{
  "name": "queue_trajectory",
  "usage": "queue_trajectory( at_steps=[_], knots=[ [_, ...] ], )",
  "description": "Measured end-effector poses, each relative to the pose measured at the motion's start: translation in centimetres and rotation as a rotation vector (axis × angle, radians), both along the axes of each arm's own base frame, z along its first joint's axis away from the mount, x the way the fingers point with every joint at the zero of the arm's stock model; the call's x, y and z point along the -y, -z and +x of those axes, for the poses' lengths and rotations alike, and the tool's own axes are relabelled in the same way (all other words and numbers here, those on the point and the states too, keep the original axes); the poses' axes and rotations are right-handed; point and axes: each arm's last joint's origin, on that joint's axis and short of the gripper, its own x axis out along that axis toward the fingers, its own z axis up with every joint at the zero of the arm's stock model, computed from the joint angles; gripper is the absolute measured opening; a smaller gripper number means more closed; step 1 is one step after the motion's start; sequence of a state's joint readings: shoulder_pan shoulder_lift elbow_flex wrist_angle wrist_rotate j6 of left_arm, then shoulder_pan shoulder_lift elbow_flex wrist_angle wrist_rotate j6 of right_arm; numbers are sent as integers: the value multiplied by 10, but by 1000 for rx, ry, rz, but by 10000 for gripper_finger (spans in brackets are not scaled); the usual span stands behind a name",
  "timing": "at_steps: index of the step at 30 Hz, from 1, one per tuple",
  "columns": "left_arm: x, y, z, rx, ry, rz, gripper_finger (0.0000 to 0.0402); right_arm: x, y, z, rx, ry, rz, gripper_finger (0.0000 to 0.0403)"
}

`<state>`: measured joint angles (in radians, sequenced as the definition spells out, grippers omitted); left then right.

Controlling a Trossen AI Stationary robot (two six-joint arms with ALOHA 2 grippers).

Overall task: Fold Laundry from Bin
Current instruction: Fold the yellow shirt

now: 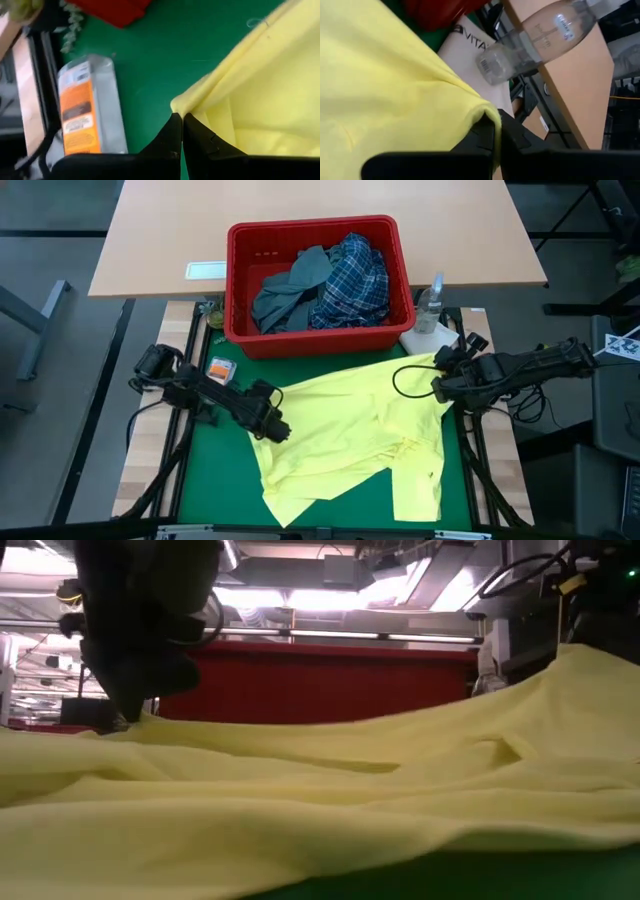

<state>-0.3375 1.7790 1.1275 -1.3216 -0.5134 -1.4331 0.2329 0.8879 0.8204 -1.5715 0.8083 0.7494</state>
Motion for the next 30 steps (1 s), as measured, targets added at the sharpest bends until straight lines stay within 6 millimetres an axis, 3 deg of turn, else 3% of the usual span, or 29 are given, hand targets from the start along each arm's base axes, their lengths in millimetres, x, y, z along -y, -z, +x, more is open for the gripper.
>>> queue_trajectory(
  at_steps=[7, 17, 30],
  knots=[
    [2, -14, 6, -87, 106, -57, 0, -2, 2, -1, -24, 1, 87, 5],
    [33, -42, 18, 1, 246, -107, 0, -6, 5, -2, -91, -24, 243, 5],
    [72, -41, 6, 31, 342, -217, 0, -11, 7, -3, -177, -80, 437, 5]
  ],
)
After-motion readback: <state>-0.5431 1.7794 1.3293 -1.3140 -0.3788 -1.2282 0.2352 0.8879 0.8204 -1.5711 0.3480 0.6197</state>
